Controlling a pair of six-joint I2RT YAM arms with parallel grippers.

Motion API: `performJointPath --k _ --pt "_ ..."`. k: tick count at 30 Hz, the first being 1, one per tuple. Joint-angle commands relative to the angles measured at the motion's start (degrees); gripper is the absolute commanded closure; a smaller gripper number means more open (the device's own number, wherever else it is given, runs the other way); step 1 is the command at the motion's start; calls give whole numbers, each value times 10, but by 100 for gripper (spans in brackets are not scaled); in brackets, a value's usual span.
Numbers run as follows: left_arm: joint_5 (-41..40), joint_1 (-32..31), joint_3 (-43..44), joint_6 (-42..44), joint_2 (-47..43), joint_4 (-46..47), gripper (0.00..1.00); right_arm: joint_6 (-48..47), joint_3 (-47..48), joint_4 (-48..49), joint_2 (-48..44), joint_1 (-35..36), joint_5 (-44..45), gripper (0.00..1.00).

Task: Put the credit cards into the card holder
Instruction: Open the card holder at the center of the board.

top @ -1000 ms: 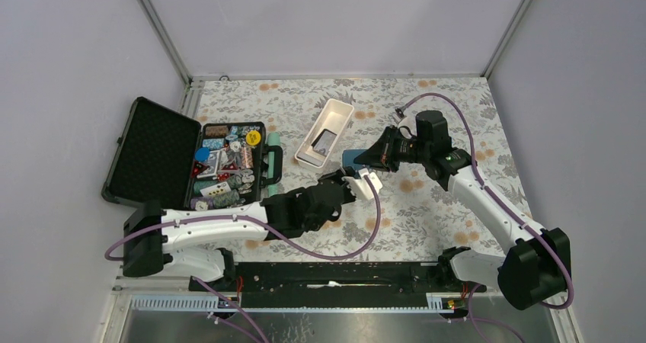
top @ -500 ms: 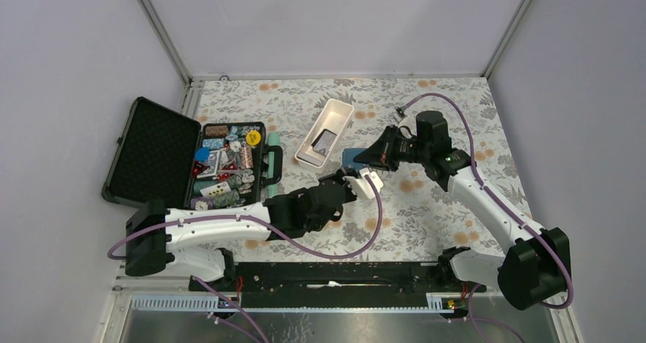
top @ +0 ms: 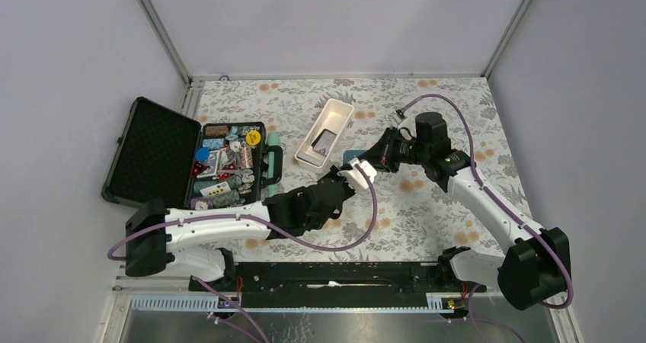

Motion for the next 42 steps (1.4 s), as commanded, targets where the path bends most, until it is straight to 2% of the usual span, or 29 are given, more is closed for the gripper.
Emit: performJointPath --k 1,14,19,22,25,27,30,35,40,42 --pt "-35 31 15 -74 -19 55 100 -25 -4 -63 -22 19 -76 100" --pt "-31 77 8 -187 -34 42 100 -50 3 -87 -15 25 -63 100" --pt "-25 88 0 -215 -48 38 100 -18 -22 -28 -24 26 -57 100" --pt "-9 99 0 -248 -57 4 99 1 -36 3 -29 26 -39 100" --pt "8 120 -1 -296 -73 -56 80 -4 -41 16 -38 25 -14 100" --pt "33 139 -2 -332 -93 -101 61 -19 -40 16 -45 25 8 100" --pt "108 178 -4 -385 -135 -161 45 -43 -40 16 -54 25 33 100" --pt "244 227 -29 -439 -200 -182 20 -81 -34 26 -64 25 36 100" --pt "401 265 -43 -496 -228 -137 3 -105 -31 42 -77 25 17 100" --pt "451 270 -41 -516 -224 -119 1 -105 -33 59 -85 25 4 100"
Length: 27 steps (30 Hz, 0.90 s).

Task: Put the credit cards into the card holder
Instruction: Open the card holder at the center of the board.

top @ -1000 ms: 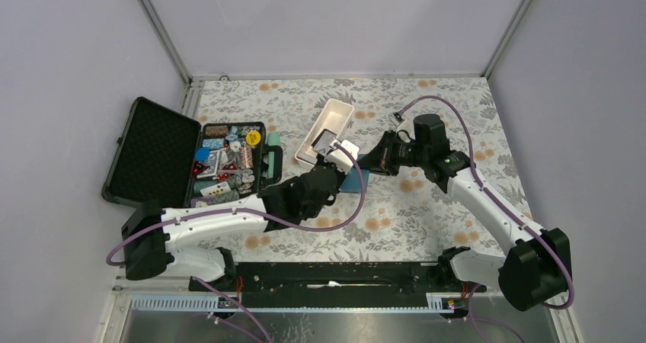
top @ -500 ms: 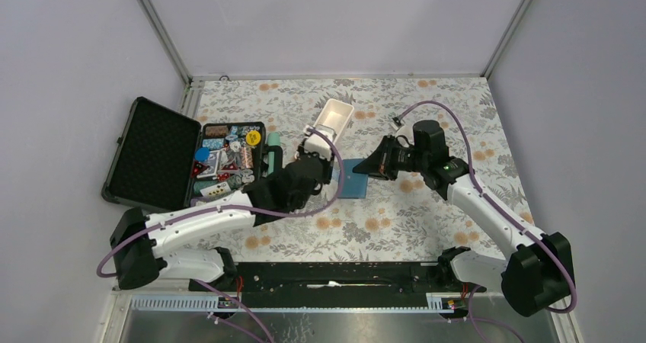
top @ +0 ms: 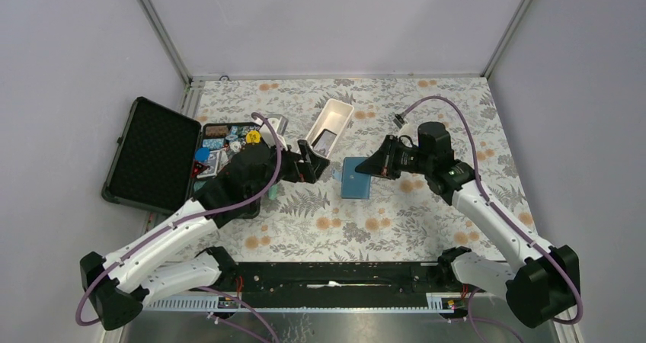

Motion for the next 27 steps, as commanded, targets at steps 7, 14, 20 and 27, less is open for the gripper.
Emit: performJointPath --k 7,14,20,27 --pt "261 31 -20 -93 30 98 1 4 -12 136 -51 3 -76 100" --pt "311 38 -35 -107 45 125 10 32 -31 194 -63 3 -108 100" --pt "329 46 -48 -134 53 161 46 25 -32 192 -62 3 -115 100" --pt "330 56 -57 -146 41 173 72 17 -40 189 -60 3 -108 100"
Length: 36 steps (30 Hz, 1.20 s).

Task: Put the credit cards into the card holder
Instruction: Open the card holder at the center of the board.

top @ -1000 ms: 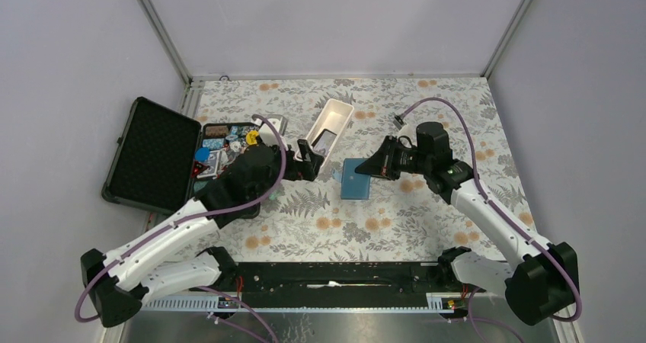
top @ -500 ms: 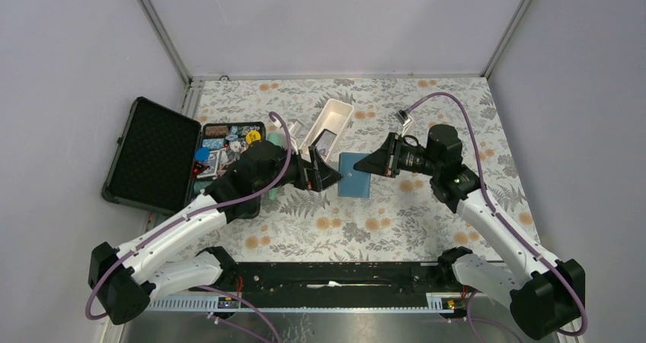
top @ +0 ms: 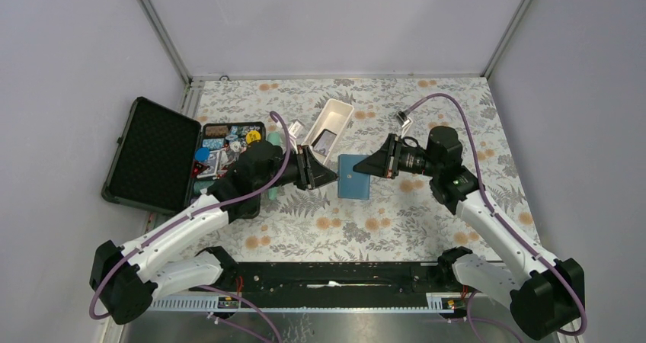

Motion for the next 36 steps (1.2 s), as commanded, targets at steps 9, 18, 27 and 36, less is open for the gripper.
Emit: performJointPath --k 9,18,27,36 --pt "14 26 -15 -2 -35 27 100 -33 -18 8 -3 3 25 100" --pt "18 41 -29 6 -43 25 100 -74 -17 -77 18 3 123 75" --pt "-3 44 -51 20 -1 0 100 -100 -71 -140 51 3 228 14" --pt "20 44 -109 -36 77 94 100 -61 -119 -87 64 4 212 12"
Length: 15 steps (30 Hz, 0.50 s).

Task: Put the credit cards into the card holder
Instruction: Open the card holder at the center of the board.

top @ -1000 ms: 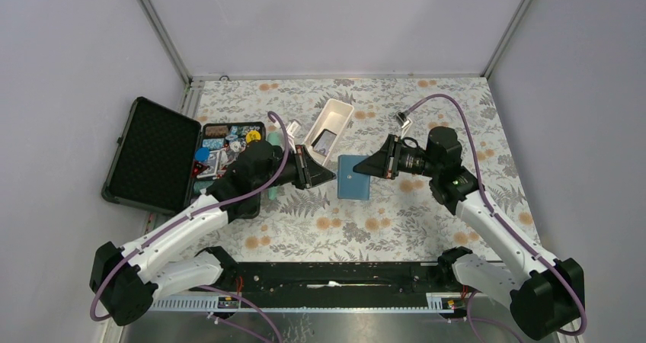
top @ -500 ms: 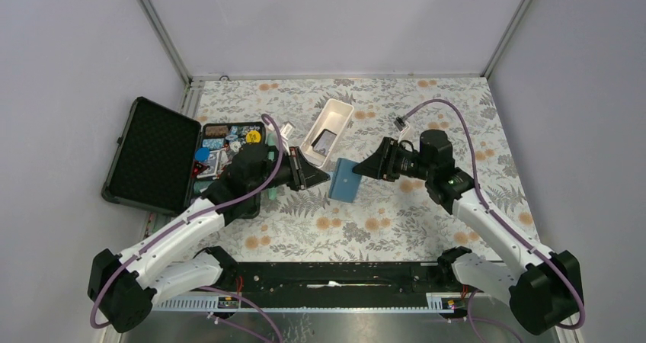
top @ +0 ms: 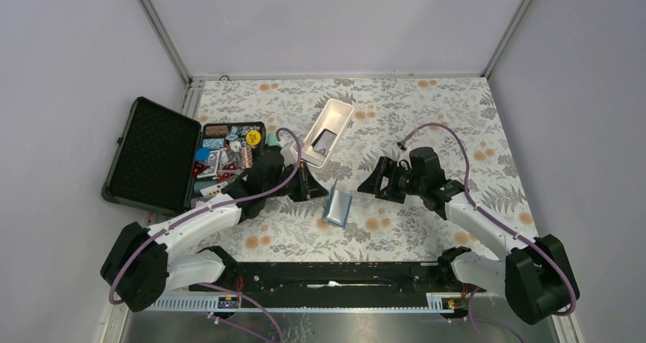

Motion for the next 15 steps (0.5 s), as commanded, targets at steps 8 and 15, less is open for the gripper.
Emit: performJointPath --k 8,15 --pt "-24 3 -61 -51 41 119 100 13 -26 38 18 5 18 16" --pt "-92 8 -83 -12 9 65 100 8 -13 7 18 24 42 24"
